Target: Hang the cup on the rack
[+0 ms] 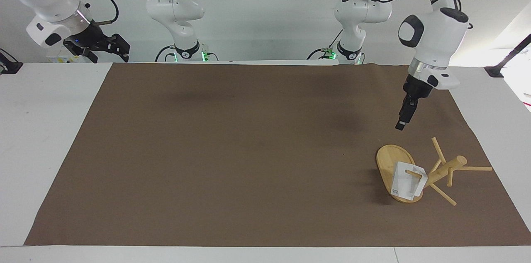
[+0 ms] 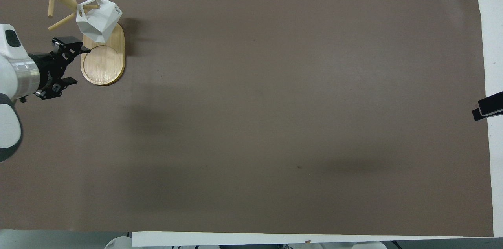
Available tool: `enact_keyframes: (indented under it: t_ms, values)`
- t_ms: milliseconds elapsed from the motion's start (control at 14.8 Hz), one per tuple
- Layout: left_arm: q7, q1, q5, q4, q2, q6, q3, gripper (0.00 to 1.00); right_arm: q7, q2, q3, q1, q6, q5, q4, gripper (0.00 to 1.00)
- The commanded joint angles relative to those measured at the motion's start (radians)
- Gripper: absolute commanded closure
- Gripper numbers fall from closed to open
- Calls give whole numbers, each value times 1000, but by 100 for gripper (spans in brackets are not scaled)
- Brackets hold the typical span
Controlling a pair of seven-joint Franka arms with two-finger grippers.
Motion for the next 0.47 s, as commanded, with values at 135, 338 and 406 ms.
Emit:
enact_keyframes:
  t_ms: [135, 338, 406]
  values:
    - [421, 67, 72, 267, 41, -471, -2, 0, 9, -21, 2, 1, 21, -9, -27, 1]
    - [771, 78, 117, 435, 109, -668, 2, 0, 9, -21, 1, 1, 21, -9, -27, 1]
    - [846, 89, 119, 479, 131, -706, 2, 0, 9, -21, 2, 1, 19, -9, -28, 1]
